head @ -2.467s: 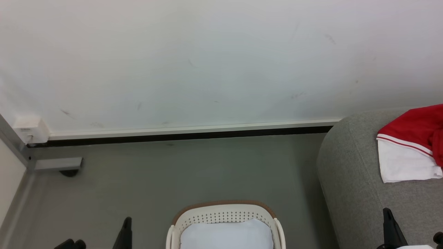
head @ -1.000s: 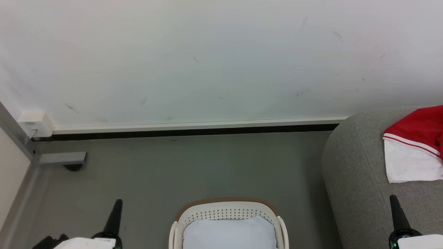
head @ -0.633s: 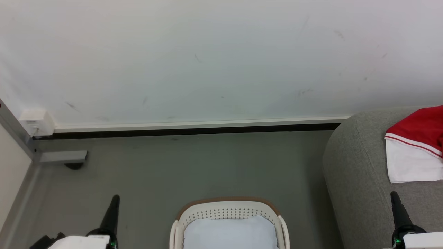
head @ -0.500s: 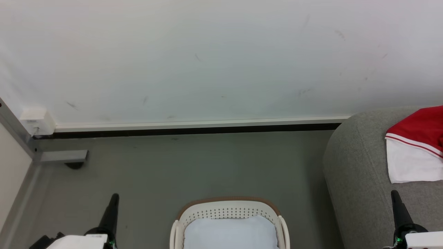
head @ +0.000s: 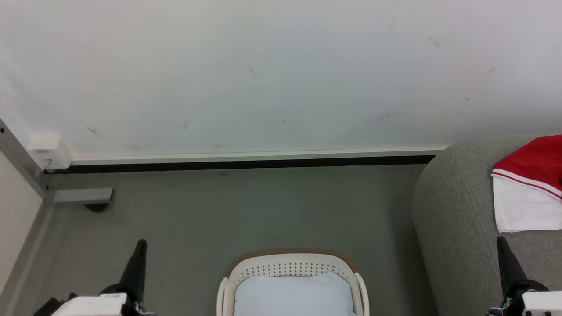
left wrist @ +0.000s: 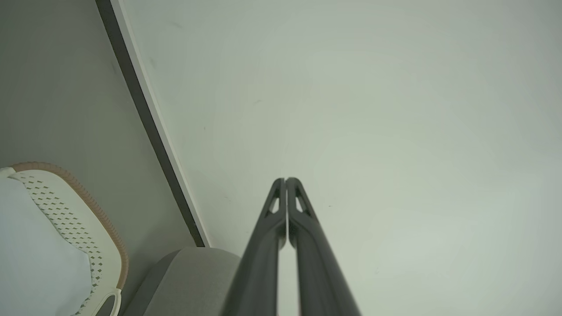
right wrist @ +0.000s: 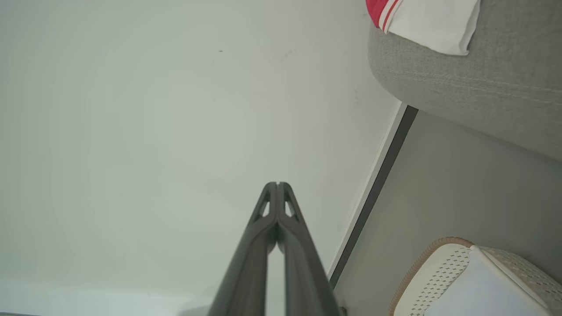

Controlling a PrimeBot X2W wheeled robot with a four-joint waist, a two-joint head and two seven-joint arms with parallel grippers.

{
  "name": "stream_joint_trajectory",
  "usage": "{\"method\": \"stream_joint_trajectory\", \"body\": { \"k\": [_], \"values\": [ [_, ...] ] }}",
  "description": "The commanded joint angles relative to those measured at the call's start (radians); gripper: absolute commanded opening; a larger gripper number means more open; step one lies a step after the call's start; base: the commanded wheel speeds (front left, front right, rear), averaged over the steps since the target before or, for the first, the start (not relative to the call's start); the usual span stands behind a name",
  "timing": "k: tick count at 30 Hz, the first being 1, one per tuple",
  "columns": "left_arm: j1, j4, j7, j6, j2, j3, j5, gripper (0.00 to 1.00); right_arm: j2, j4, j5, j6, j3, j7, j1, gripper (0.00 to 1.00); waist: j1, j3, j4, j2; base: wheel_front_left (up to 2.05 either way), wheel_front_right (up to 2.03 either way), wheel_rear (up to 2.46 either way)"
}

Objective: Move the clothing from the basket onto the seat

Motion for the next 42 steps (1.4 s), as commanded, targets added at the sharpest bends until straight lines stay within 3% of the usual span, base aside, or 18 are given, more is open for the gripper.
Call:
{"method": "stream_joint_trajectory", "body": {
  "k": [1,12,42],
  "values": [
    [-0.012,-0.005,0.006,-0.009,0.002,0.009,-0.027,0.0,-0.009,-0.008,0.029,-0.002,-0.005,0.006,-0.011,0.0,-0.0001,0.0,0.001,0.0,0.0,0.0,0.0],
    [-0.019,-0.005,0.023,-0.02,-0.001,0.024,-0.087,0.0,-0.009,-0.019,0.098,-0.002,-0.01,0.023,-0.015,0.0,-0.0001,0.004,0.005,0.0,0.0,0.0,0.0],
    [-0.019,-0.005,0.022,-0.018,-0.001,0.022,-0.084,0.0,-0.009,-0.017,0.093,-0.002,-0.009,0.022,-0.015,0.0,-0.0001,0.004,0.005,0.0,0.0,0.0,0.0]
  ]
}}
